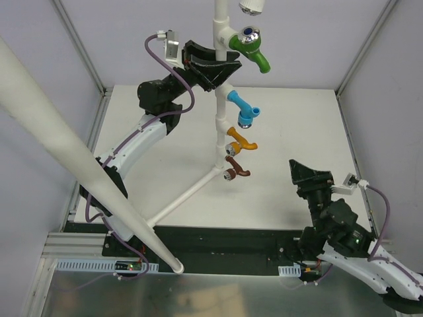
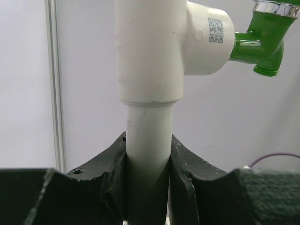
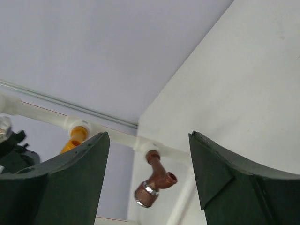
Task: Install the water faucets
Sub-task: Screw the water faucet onto the adaptor.
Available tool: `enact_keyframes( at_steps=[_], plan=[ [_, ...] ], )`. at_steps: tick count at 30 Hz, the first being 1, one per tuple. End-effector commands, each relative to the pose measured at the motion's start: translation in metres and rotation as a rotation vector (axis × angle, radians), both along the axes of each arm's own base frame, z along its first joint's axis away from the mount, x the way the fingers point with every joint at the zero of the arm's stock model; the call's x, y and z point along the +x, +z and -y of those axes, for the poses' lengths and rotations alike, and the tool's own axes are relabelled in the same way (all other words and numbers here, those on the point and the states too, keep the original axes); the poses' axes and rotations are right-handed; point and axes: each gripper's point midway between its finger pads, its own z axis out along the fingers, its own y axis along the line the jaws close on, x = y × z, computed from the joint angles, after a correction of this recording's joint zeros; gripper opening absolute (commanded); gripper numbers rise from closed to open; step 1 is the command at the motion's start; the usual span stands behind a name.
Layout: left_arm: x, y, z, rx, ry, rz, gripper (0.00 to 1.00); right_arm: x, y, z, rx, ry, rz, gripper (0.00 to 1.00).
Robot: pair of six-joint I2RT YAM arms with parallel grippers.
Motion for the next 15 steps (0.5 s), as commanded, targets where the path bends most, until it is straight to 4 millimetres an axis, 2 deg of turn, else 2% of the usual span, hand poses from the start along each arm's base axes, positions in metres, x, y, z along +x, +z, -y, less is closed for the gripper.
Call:
enact_keyframes(
  at_steps=[1, 3, 6, 7, 9, 12, 14, 15],
  plan=[
    [-0.051, 0.006, -0.008, 0.036, -0.138, 0.091, 0.0, 0.001, -0.032, 0.003, -0.66, 0.051, -0.07, 0.74],
    [-0.051, 0.006, -0.008, 0.036, -0.138, 0.091, 0.0, 0.004, -0.035, -0.019, -0.89, 0.166, -0.059, 0.74],
    [-0.052, 0.007, -0.009, 0.038, -0.135, 0.096, 0.0, 0.011, -0.039, -0.041, -1.247, 0.296, 0.019, 0.73],
    [-0.053, 0.007, -0.009, 0.04, -0.136, 0.095, 0.0, 0.012, -0.041, -0.052, -1.292, 0.339, 0.077, 0.73],
    [-0.053, 0.007, -0.009, 0.038, -0.136, 0.094, 0.0, 0.006, -0.046, -0.075, -1.498, 0.458, 0.296, 0.74],
    [-0.052, 0.006, -0.008, 0.039, -0.138, 0.091, 0.0, -0.019, -0.051, -0.114, -1.57, 0.585, 0.684, 0.74],
    [-0.053, 0.006, -0.009, 0.037, -0.139, 0.092, 0.0, -0.029, -0.034, -0.129, -1.51, 0.555, 0.858, 0.74],
    [-0.051, 0.005, -0.009, 0.039, -0.137, 0.092, 0.0, -0.029, -0.032, -0.134, -1.523, 0.553, 0.882, 0.74]
  ],
)
